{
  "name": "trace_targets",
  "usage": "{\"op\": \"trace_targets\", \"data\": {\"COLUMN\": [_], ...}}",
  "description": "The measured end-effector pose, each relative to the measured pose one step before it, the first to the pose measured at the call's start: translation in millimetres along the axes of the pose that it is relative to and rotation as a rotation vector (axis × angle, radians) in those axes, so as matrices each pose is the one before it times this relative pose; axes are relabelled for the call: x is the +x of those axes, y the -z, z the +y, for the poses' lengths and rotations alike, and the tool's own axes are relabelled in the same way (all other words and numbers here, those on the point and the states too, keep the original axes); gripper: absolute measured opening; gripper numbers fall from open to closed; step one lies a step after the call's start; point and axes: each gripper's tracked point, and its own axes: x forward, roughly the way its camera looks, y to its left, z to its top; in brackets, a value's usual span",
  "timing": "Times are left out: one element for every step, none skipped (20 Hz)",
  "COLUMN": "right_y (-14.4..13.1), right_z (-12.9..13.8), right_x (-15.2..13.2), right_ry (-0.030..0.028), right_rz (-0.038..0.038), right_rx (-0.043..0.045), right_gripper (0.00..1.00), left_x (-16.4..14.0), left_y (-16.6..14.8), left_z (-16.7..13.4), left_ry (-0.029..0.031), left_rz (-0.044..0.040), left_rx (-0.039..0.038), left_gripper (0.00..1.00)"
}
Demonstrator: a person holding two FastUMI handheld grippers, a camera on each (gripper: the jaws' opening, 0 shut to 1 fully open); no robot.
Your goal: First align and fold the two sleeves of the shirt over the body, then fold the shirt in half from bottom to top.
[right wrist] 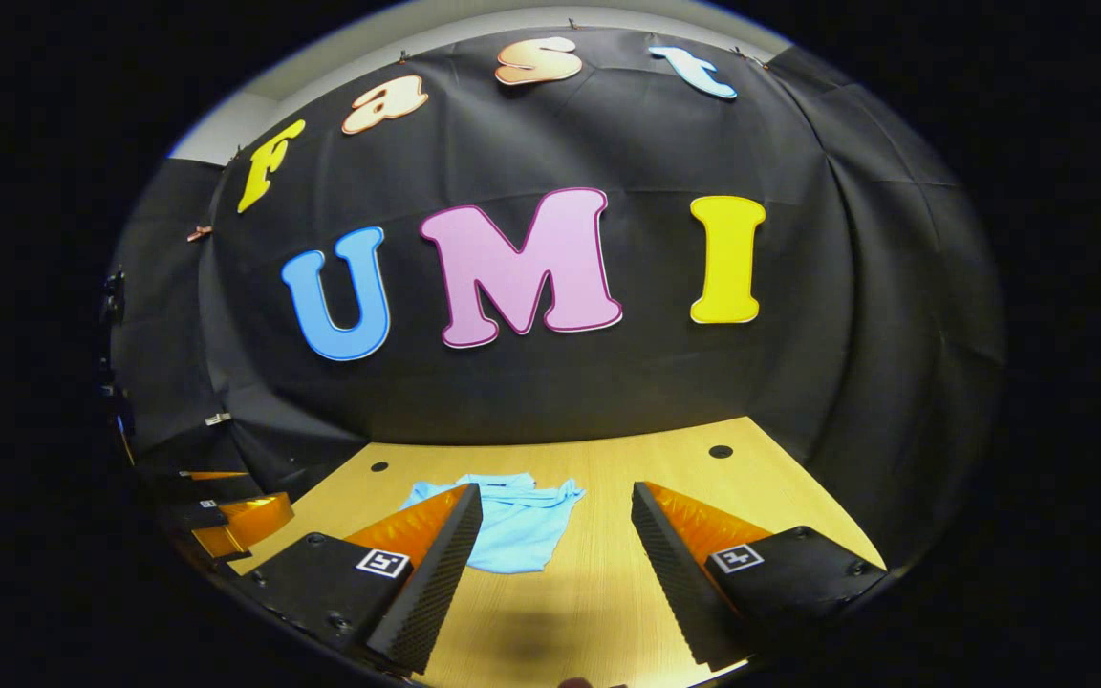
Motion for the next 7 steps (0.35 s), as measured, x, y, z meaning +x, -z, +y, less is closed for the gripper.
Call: {"op": "trace_targets", "data": {"right_y": [4.69,4.65,5.13,-0.58,4.18,1.68,-0.13], "right_z": [1.98,-0.02,0.80,3.89,2.80,2.60,2.88], "right_x": [-11.87,-9.32,-7.32,-10.52,-4.01,-2.41,-1.10], "right_ry": [-0.00698,-0.00571,-0.00401,-0.00642,-0.00848,-0.00863,-0.00586], "right_rz": [0.00972,0.00682,0.01167,0.01273,0.01125,0.00539,0.00053], "right_rx": [-0.01258,-0.01109,-0.00375,0.00644,0.00807,0.00335,-0.00072], "right_gripper": [0.98,0.98,0.98,0.98,0.98,0.98,0.98], "left_x": [-7.08,-7.36,-6.71,-5.57,-5.02,-3.07,-1.48], "left_y": [-1.19,0.13,3.98,4.10,6.35,5.74,4.89], "left_z": [-2.31,-2.84,-3.57,-5.50,-7.02,-5.78,-3.31], "left_ry": [0.00301,0.00338,0.00418,0.00997,0.01402,0.01091,0.00376], "left_rz": [-0.00624,-0.00181,0.00057,0.00701,0.01424,0.01418,0.01189], "left_rx": [0.00644,0.00532,0.00370,-0.00500,-0.00997,-0.00610,-0.00113], "left_gripper": [0.92,0.92,0.92,0.92,0.92,0.92,0.92]}}
